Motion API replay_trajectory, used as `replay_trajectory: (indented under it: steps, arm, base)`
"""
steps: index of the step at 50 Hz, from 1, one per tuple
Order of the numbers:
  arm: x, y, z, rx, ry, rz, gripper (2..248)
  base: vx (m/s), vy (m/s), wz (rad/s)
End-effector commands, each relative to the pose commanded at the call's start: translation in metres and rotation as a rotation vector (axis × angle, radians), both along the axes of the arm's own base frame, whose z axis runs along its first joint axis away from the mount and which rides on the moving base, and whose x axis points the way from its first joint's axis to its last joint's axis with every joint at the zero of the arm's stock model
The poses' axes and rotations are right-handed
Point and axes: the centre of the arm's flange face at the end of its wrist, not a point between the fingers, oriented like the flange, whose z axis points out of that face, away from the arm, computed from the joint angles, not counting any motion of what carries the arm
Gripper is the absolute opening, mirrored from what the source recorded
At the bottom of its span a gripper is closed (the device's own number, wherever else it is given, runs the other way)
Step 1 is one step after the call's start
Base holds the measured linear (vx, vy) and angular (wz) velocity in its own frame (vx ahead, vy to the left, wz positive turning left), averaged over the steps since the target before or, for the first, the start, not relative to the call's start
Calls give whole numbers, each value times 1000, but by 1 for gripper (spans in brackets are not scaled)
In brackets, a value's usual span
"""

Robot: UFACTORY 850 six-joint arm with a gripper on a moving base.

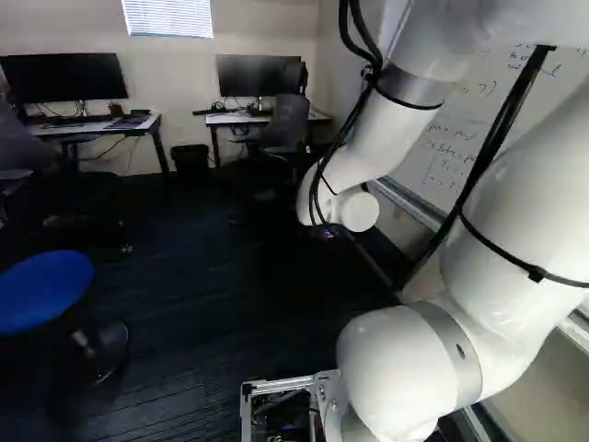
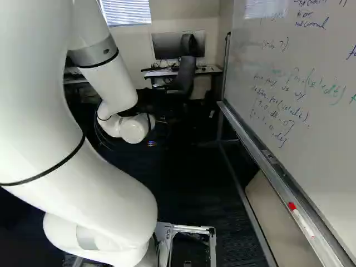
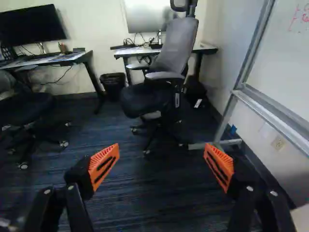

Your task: Open the door and move inside

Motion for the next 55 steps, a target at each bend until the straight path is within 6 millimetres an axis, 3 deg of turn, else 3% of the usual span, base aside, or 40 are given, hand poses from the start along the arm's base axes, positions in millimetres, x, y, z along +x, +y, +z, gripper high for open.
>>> replay_trajectory:
  steps: [28, 55]
  arm:
    - [-57, -19, -14, -33, 11, -40, 247]
    - [-81, -26, -22, -47, 16, -57, 247]
  base:
    - [0, 0, 0]
    - [0, 0, 0]
